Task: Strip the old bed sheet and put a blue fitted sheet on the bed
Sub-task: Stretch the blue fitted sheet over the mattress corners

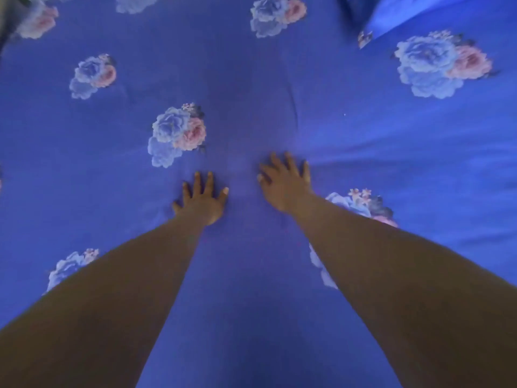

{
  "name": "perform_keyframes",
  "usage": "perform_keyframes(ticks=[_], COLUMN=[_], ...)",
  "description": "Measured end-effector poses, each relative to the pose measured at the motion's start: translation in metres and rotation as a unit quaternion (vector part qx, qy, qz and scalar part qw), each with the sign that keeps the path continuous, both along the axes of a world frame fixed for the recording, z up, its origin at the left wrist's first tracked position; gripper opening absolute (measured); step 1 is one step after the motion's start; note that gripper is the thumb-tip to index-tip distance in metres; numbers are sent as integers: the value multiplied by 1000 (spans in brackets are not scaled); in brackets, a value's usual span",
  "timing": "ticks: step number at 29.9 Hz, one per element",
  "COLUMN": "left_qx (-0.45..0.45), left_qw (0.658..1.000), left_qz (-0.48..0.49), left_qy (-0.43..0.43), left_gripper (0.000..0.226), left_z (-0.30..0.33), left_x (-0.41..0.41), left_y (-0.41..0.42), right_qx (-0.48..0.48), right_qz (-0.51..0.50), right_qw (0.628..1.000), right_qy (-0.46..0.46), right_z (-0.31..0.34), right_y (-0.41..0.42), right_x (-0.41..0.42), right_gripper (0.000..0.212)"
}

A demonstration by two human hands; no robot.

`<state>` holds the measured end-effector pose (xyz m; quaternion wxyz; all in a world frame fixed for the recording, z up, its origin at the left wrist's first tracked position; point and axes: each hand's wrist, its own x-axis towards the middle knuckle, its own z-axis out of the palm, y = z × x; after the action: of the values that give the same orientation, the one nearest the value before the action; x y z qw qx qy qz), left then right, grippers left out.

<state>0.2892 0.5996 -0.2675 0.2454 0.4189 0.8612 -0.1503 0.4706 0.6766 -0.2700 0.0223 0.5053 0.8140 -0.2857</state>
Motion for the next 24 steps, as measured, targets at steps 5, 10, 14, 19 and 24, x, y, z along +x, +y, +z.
perform_keyframes(ticks=[5, 10, 14, 19, 24], left_qx=[75, 160, 120, 25, 45], left_qw=[992, 954, 991, 989, 962], left_qz=[35, -255, -32, 128, 257], left_qy=[91, 8, 38, 71, 85], left_gripper=[67, 56, 59, 80, 80], left_z=[-4, -13, -23, -44, -27], left_x=[-103, -91, -163, -319, -359], left_y=[-23, 19, 18, -55, -75], right_qx=[96, 128, 58, 116, 71], right_qz=[42, -386, -393, 139, 324], right_qw=[976, 913, 916, 984, 922], right_qy=[188, 9, -55, -6, 200], right_z=[9, -5, -9, -19, -10], right_y=[-38, 55, 78, -21, -126], right_x=[-82, -58, -87, -262, -328], right_gripper=[40, 66, 70, 62, 33])
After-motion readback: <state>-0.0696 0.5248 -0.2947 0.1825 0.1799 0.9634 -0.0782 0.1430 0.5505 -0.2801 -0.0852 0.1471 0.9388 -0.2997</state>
